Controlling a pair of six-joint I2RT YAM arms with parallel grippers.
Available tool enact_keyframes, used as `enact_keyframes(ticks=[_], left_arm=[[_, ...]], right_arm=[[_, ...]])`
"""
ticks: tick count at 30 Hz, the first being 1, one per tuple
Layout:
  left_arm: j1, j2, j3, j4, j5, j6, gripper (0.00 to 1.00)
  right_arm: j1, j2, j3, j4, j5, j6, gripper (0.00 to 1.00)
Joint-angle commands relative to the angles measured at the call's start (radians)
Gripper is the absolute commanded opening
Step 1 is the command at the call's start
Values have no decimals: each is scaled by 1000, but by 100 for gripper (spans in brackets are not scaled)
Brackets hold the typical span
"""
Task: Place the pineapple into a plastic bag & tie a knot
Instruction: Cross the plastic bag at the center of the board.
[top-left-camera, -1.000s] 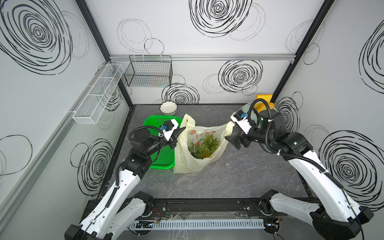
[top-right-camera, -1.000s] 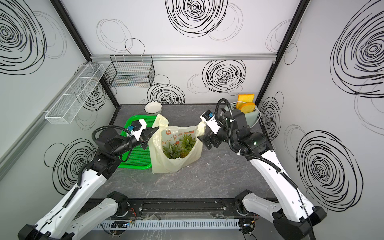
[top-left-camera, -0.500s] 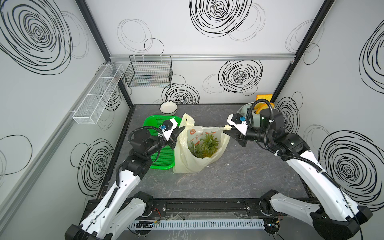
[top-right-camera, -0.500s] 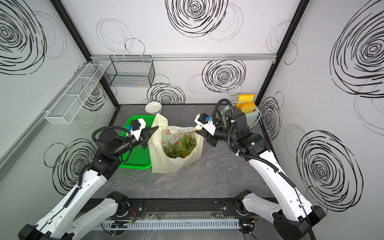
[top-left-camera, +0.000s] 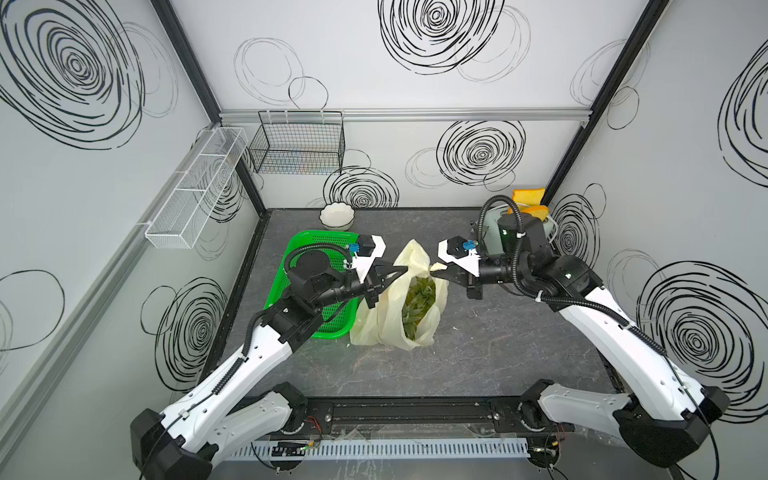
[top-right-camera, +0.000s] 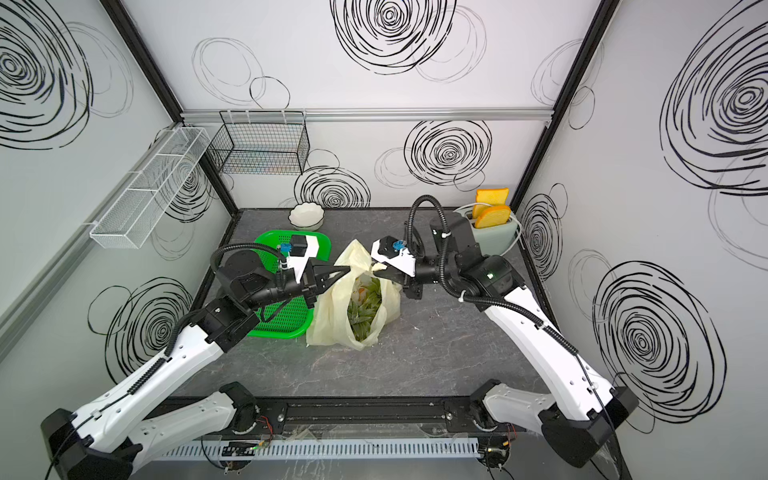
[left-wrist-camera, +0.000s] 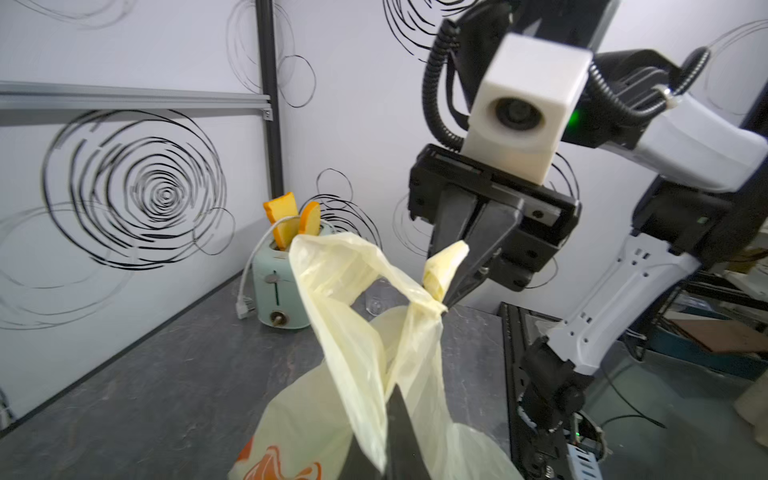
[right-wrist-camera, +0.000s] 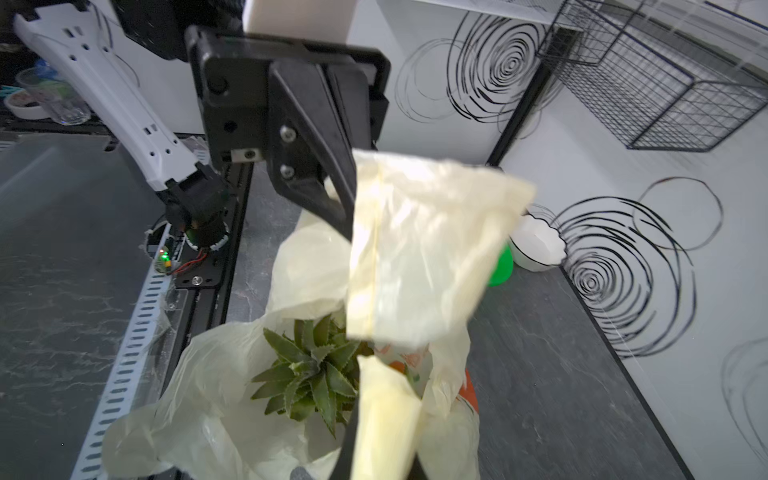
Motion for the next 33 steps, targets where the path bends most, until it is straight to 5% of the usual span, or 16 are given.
enact_keyframes(ticks=[1, 12, 21, 33], left_arm=[[-16, 28, 23, 127, -19, -101, 0], [53, 140, 26, 123, 31, -96, 0], [62, 143, 31, -46, 253, 87, 2], [76, 106, 0, -8, 420, 141, 36]], right_arm=[[54, 24, 40, 36, -130, -10, 0], [52, 13, -37, 219, -151, 33, 0], [40, 45, -77, 345, -166, 33, 0], [20, 59, -90, 303, -214, 24, 0]])
